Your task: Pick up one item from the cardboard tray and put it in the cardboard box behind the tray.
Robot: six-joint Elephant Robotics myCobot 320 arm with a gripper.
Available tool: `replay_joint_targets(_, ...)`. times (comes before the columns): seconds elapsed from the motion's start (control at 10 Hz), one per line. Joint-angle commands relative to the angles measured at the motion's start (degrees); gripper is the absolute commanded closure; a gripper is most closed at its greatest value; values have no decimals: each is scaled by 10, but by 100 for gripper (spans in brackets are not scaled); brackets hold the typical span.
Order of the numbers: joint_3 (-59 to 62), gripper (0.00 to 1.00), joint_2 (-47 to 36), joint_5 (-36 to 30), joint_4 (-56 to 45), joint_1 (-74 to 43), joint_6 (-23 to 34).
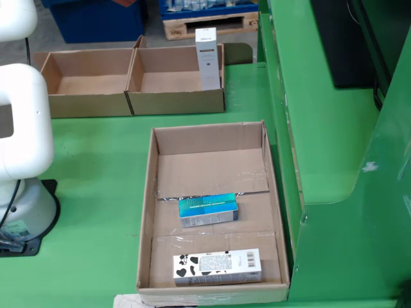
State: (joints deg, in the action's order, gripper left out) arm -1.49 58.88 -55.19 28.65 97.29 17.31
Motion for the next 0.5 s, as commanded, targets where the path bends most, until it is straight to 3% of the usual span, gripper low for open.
replay_joint_targets(0.0,15,100,-38,6,7,23,24)
replay_joint_targets(0.4,15,100,-47,6,7,32,14)
